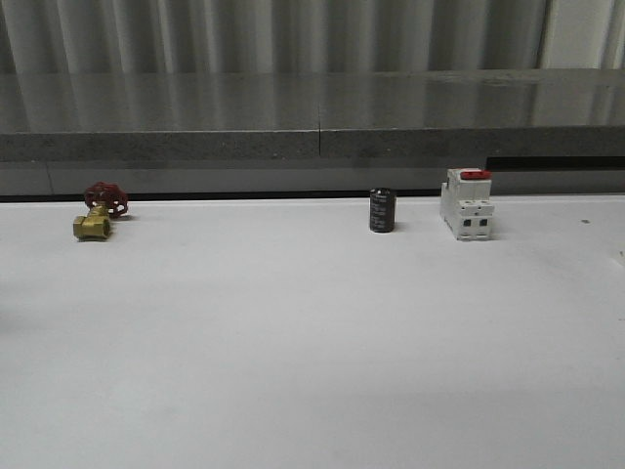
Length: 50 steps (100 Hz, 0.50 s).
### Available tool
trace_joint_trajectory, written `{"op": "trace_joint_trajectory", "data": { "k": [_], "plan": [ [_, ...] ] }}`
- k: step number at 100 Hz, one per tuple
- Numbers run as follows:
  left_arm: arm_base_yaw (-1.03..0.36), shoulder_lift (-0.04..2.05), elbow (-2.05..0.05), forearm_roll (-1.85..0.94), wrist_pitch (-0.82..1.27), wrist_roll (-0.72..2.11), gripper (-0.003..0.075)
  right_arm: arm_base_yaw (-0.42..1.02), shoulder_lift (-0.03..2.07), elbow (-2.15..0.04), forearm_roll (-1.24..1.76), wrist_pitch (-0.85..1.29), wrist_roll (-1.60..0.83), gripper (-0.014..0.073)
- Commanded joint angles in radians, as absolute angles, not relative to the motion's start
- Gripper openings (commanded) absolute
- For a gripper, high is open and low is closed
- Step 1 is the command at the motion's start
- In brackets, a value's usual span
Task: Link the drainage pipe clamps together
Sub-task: 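Close the left gripper on the clamp half's middle tab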
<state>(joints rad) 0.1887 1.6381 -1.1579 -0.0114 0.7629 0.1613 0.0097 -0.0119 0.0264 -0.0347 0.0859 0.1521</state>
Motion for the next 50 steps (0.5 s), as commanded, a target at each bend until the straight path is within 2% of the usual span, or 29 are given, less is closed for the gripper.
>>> {"op": "trace_joint_trajectory", "data": {
  "k": [1,50],
  "plan": [
    [0.218,1.654,-1.199,-0.014,0.704,0.167,0.0617,0.010,-0.029,0.011,-0.036,0.000,0.144,-0.0067],
    [0.281,1.842,-1.206,-0.016,0.538,0.219,0.0617,0.010,-0.029,0.011,-0.036,0.000,0.144,-0.0067]
  ]
}}
